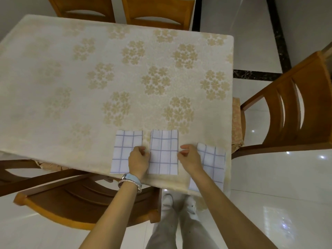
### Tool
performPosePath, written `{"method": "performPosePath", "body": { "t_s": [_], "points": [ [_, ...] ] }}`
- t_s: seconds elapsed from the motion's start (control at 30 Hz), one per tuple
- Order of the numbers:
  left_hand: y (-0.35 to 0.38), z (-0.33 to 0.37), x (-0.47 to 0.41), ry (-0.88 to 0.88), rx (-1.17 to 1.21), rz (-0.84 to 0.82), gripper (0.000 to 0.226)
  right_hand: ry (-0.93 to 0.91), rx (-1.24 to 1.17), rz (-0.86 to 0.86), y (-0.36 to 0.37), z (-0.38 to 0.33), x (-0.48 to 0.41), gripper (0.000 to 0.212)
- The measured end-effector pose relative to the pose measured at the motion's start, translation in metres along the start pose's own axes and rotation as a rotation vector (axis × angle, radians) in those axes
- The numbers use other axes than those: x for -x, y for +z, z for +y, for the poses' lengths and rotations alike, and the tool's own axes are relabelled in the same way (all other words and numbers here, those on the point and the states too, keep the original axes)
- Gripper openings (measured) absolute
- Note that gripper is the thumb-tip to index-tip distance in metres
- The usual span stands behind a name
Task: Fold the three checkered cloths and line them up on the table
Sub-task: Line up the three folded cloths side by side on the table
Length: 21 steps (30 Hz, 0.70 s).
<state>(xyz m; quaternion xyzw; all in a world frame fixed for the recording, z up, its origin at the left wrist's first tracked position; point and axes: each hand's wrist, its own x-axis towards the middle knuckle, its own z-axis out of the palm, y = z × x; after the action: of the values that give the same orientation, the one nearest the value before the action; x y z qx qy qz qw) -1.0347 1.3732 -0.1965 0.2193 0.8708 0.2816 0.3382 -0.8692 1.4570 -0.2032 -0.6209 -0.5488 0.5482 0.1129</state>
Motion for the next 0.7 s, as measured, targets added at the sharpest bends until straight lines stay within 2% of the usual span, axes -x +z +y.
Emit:
{"method": "performPosePath", "body": {
  "t_s": [0.2,0.4,0.7],
  "points": [
    [0.003,0.007,-0.01,-0.044,0.09,-0.018,0.027,-0.007,0.01,0.012,0.014,-0.008,-0.006,0.021],
    [0.005,0.006,-0.014,-0.063,0.021,-0.063,0.028,-0.012,0.085,0.017,0.011,-0.007,-0.005,0.019],
    [0.017,-0.006,0.004,-0.024,0.016,-0.173,0.011,-0.006,0.086,0.129,-0.009,0.019,0.018,0.017]
  ]
}}
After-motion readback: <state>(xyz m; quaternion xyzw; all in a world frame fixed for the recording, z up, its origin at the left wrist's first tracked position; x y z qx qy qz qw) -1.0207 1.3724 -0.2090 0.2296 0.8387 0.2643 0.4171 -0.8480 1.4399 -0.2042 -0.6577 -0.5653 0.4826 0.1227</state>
